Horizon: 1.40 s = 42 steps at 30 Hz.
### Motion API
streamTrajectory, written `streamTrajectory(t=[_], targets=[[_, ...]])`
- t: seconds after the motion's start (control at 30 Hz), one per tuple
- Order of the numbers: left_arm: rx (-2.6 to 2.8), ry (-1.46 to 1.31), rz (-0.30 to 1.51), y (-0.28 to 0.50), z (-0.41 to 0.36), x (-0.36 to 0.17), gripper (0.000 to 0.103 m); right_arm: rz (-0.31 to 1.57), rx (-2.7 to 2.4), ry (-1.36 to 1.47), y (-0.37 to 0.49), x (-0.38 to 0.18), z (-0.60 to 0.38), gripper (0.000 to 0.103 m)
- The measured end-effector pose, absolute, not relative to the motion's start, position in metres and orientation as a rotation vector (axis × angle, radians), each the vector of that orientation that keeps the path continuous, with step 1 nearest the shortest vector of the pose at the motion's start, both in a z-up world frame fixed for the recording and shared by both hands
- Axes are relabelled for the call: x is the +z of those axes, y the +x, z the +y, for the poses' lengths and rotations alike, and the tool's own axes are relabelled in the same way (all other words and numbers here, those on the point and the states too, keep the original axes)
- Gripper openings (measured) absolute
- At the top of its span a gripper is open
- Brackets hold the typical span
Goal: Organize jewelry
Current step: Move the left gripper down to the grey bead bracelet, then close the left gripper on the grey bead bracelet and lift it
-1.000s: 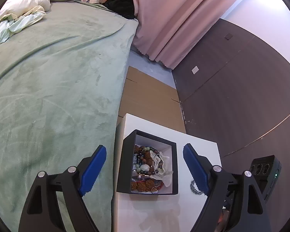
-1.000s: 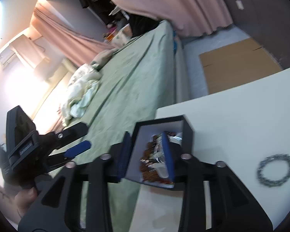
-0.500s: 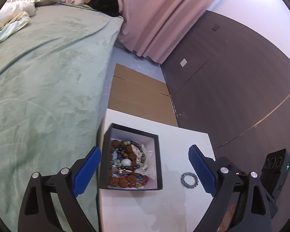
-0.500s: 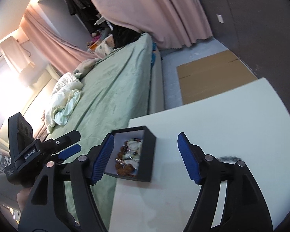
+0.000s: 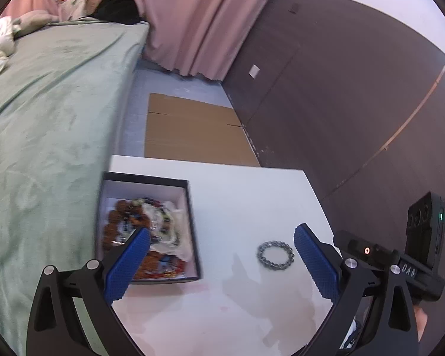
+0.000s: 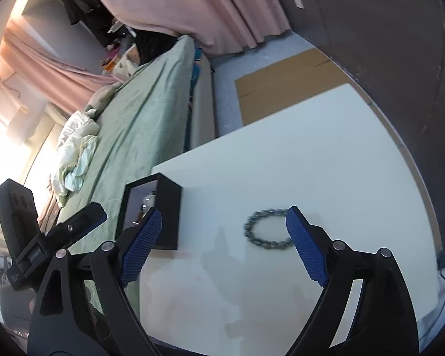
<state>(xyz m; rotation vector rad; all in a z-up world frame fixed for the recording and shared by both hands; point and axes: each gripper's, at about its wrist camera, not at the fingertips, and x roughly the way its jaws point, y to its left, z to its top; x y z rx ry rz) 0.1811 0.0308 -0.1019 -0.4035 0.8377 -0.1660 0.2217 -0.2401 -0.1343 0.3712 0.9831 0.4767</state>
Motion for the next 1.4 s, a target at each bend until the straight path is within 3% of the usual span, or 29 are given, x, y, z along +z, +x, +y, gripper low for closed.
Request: streamTrajectory(t=[0.13,0.2,0.4,0.7,1.07,1.13,1.2,1.23,1.27,1.4], targets=[[-0.207,-0.370,0.838,0.187,0.009,-0.107,0.092,1.028,0.419,0.402,0.224,-0.145,-0.259,0.086],[-0.228,-0.350,0.855,0.192,-0.006,-0.113,0.080,1.069,0.385,0.411,0.227,-0.153,-0.265,0.086],[-0.276,-0.281,0.928,0.209,-0.047,-0.140,0.060,1.103,0.338,0.414,0.232,-0.162,-0.285,0.086],[-0.250,-0.198,1.014,0.227,-0.088,-0.191,0.059,1.118,0.252,0.444,0.236,-0.170,-0.311,0.086],[-0.157,0.038,0.981,0.232,-0.124,-0.216,0.057,1.120,0.248,0.413,0.237,-0.172,-0.313,0.086],[-0.134,0.085,0.980,0.231,-0.127,-0.218,0.044,1.124,0.245,0.412,0.237,-0.173,-0.314,0.086],[-0.139,0.104,0.980,0.229,-0.128,-0.218,0.018,1.125,0.237,0.411,0.237,-0.174,-0.314,0.086],[-0.141,0.116,0.984,0.229,-0.128,-0.218,0.012,1.126,0.234,0.410,0.237,-0.174,-0.314,0.086],[-0.143,0.120,0.987,0.229,-0.128,-0.217,0.007,1.126,0.231,0.408,0.238,-0.174,-0.314,0.086],[-0.182,0.054,0.993,0.228,-0.119,-0.212,0.007,1.123,0.219,0.374,0.238,-0.174,-0.306,0.086]])
